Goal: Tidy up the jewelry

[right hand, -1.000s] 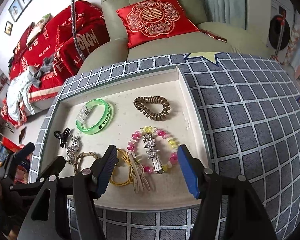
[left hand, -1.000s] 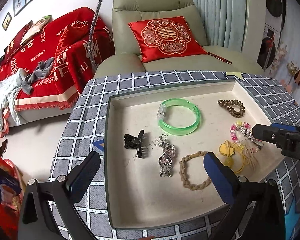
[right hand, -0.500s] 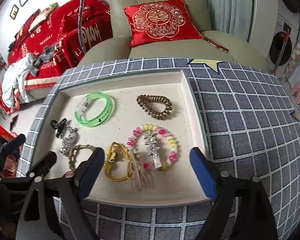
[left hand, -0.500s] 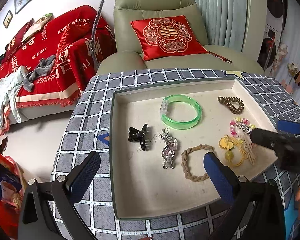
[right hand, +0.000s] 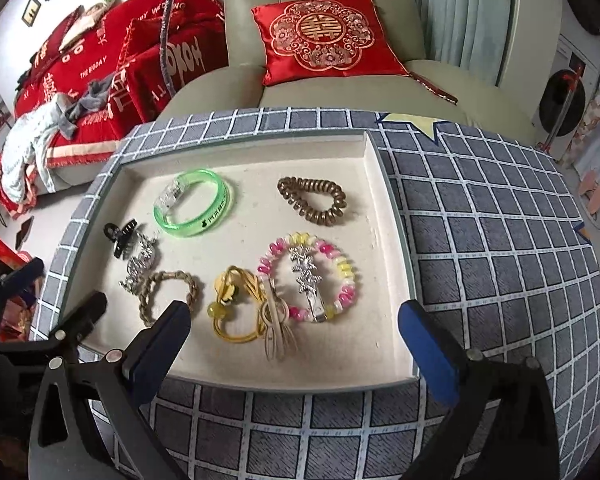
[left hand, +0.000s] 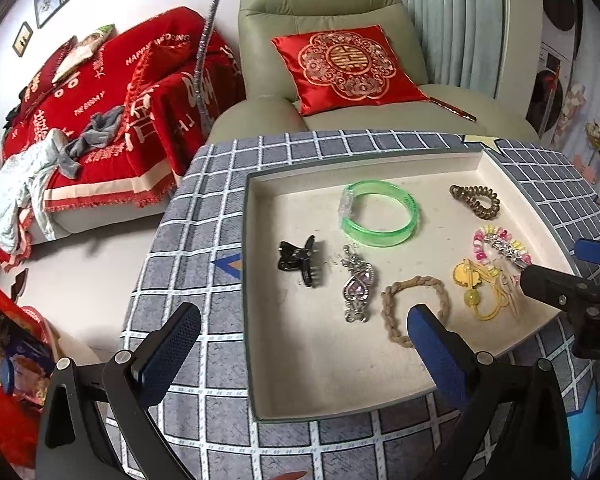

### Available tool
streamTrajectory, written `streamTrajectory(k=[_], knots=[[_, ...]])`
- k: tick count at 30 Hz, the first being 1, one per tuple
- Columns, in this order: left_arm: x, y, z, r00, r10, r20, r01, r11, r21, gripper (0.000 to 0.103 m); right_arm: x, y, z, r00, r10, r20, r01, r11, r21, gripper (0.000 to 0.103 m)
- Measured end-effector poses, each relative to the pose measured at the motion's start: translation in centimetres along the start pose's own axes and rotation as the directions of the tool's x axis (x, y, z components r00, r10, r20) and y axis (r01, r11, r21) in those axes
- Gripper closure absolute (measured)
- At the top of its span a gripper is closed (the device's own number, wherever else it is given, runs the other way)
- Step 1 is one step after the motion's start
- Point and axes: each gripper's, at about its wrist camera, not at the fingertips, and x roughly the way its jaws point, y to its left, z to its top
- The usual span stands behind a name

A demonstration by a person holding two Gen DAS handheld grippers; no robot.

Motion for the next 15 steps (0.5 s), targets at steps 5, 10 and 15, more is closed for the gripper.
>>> streamTrajectory(k=[5, 10, 15], knots=[[-0.3, -0.2, -0.5, 1.0, 0.018, -0.021, -0.018, 0.999, 0.028, 0.0, -0.2, 0.2, -0.6, 1.0, -0.017, -0.011, 0.017, 1.0, -0.018, 0.0], [-1.7, -0.3, -1.7, 1.0, -0.001, -0.011, 0.001, 0.999, 0.045, 0.0, -1.2, 0.4, -1.6, 1.0, 0.001, 0.004, -0.001, 1.0, -0.011, 0.0], [-3.7, -0.2, -2.9, 1.0, -0.022, 0.001, 0.022, 0.999, 0.027, 0.0, -2.6, 0.8, -3.0, 1.0, 0.0, 0.023, 0.001, 1.0, -0.024, 0.0]])
